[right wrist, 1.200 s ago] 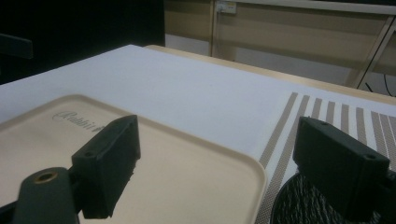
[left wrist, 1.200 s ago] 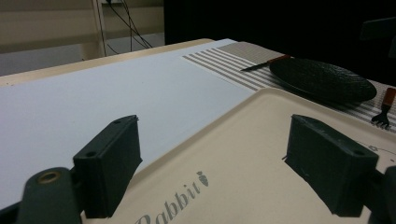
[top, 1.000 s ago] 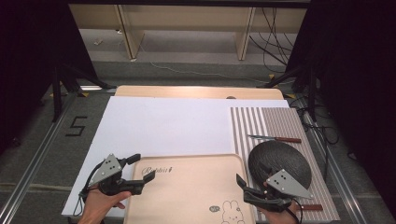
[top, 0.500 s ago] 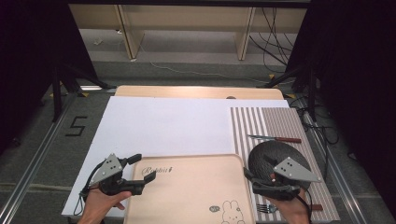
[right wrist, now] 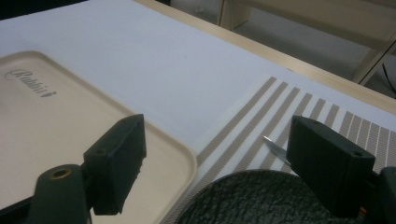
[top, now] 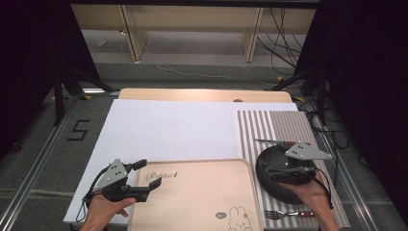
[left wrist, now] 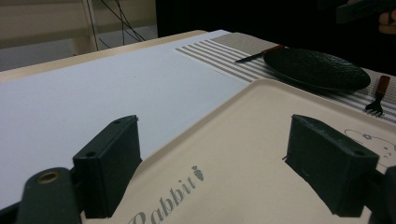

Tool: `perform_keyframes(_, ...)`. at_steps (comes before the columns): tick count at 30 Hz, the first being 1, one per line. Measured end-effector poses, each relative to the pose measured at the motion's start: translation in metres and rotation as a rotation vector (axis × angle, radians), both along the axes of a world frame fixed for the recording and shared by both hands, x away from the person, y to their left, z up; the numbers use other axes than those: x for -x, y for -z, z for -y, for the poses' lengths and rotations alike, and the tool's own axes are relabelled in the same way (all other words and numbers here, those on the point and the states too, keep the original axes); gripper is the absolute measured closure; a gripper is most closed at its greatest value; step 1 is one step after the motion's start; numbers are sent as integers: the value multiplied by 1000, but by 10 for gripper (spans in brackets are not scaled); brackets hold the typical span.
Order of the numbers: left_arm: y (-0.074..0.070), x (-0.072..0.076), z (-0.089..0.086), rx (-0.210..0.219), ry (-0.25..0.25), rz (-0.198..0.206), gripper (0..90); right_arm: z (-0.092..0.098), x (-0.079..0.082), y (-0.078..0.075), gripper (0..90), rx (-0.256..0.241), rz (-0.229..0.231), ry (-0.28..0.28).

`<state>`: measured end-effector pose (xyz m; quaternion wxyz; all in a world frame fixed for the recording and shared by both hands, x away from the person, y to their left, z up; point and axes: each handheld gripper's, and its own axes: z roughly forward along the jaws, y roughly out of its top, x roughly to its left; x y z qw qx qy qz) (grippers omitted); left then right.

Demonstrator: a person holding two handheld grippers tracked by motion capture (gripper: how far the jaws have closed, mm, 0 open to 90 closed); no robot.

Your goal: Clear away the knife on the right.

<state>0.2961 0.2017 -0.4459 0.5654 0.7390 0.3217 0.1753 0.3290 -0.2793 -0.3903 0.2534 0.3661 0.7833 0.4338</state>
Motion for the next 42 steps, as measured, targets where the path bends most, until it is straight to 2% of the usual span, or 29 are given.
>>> perform_keyframes(2,-1,0,0,2,2,6,171,6,-12,-1,211,33,-24,-4)
perform_keyframes(4,-1,0,0,2,2,6,171,8,-16,-2,211,42,-33,-2)
perform_keyframes(5,-1,0,-1,0,2,6,171,13,-24,-3,212,57,-44,-7)
perform_keyframes(8,0,0,0,-2,11,9,171,19,-33,-3,214,66,-61,-7)
perform_keyframes(9,0,0,1,-2,10,3,171,25,-42,-3,220,76,-76,-6)
perform_keyframes(10,0,0,1,-4,12,5,171,25,-42,-3,220,76,-76,-6)
perform_keyframes(12,0,0,1,-11,21,15,171,33,-56,-1,228,95,-100,14)
perform_keyframes(16,0,0,1,-6,14,6,171,41,-68,1,231,131,-126,21)
perform_keyframes(17,0,0,2,-1,13,-1,171,45,-76,3,233,145,-144,37)
perform_keyframes(18,0,-1,1,-6,26,10,171,47,-79,3,233,144,-162,52)
perform_keyframes(20,0,0,2,-8,26,10,171,52,-87,5,234,164,-160,54)
perform_keyframes(23,0,0,3,-4,23,-1,171,57,-96,7,236,188,-178,63)
perform_keyframes(25,0,0,3,-12,30,7,171,59,-101,7,236,191,-210,84)
perform_keyframes(31,0,0,3,-12,33,8,171,71,-118,12,243,247,-231,88)
perform_keyframes(34,0,0,3,-16,34,11,171,75,-122,14,244,262,-247,100)
perform_keyframes(35,0,0,4,-14,37,13,171,75,-123,14,244,245,-272,120)
perform_keyframes(36,0,1,4,-19,39,13,171,80,-127,15,250,252,-282,123)
perform_keyframes(37,0,1,5,-22,42,13,171,82,-128,16,251,257,-287,123)
perform_keyframes(38,0,1,5,-22,44,10,171,85,-131,17,252,283,-288,110)
perform_keyframes(40,0,1,5,-25,47,13,171,87,-133,19,255,277,-287,125)
perform_keyframes(41,0,1,5,-25,46,12,171,88,-134,19,258,276,-306,135)
perform_keyframes(42,0,0,5,-28,47,15,171,90,-135,20,258,279,-305,137)
